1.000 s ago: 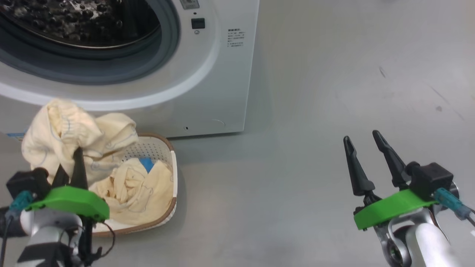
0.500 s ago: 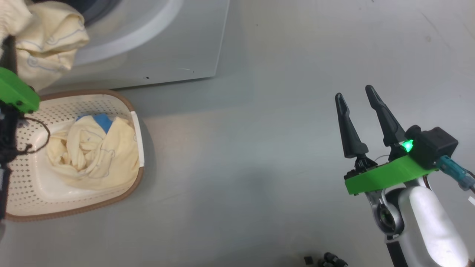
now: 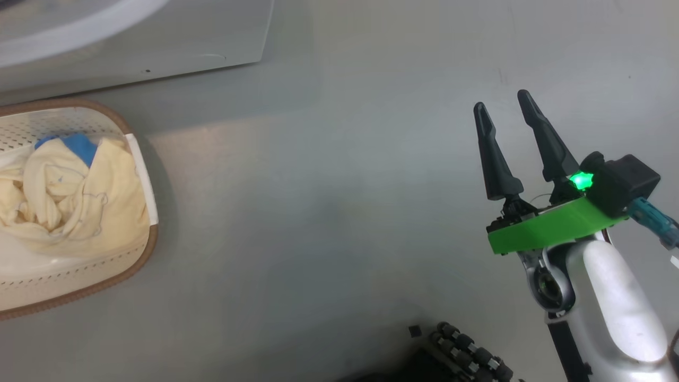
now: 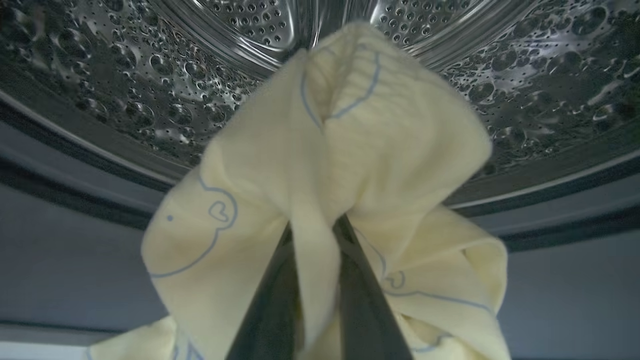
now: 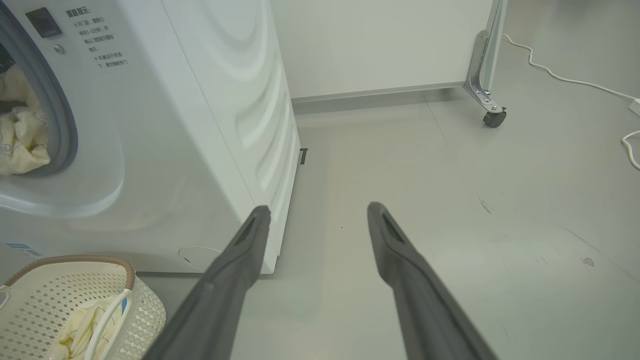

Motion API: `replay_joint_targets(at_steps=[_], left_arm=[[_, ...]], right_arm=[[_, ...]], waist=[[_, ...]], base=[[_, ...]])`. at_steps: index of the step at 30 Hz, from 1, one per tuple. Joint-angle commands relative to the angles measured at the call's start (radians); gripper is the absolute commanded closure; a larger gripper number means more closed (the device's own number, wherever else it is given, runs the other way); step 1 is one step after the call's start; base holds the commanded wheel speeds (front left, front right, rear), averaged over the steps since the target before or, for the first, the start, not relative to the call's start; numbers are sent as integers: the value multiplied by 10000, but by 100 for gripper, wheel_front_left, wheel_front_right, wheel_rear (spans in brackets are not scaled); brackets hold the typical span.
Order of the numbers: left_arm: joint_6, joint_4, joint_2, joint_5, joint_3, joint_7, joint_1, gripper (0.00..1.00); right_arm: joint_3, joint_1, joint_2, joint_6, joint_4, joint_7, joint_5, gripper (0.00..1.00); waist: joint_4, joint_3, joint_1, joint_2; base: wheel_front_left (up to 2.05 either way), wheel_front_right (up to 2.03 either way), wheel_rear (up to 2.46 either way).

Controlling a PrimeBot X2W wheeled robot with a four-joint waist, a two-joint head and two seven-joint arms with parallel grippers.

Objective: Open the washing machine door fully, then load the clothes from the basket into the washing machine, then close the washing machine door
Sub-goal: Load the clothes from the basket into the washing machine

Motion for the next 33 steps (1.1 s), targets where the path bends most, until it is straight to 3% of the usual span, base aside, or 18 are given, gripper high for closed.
replay_joint_targets(at_steps=[1,6,15,19,20,21,22,33], left_arm=[[-32,-241,759,189,313,-287,-585,100],[-101,283,828,408,389,-1380,-1506,100],[-456,1035,833,1099,192,-4292,-2718,100],[-508,1911,725,1122,58,-4428,-2845,100],[-505,2125,677,1065,71,-4396,-2871,82],[-520,2290,638,1016,81,-4408,-2906,33],[-541,2422,615,987,81,-4454,-2944,0],[-782,3472,429,859,-151,-4662,-3274,0]], right_arm=[[179,-25,-77,14,-334,-91,104,0],[234,-81,-77,14,-407,-93,198,0],[281,-59,-77,14,-457,-94,308,0],[323,-58,-77,14,-442,-94,352,0],[341,-63,-77,14,-441,-94,368,0],[353,-68,-77,14,-439,-94,384,0],[357,-73,-77,14,-442,-94,403,0],[343,-184,-77,14,-430,-95,462,0]], waist=[[-111,163,0,0],[-211,365,0,0],[-332,494,0,0],[-346,551,0,0],[-352,565,0,0],[-355,580,0,0],[-355,598,0,0],[-280,657,0,0]], base=[[0,0,0],[0,0,0],[0,0,0],[0,0,0],[0,0,0],[0,0,0],[0,0,0],[0,0,0]])
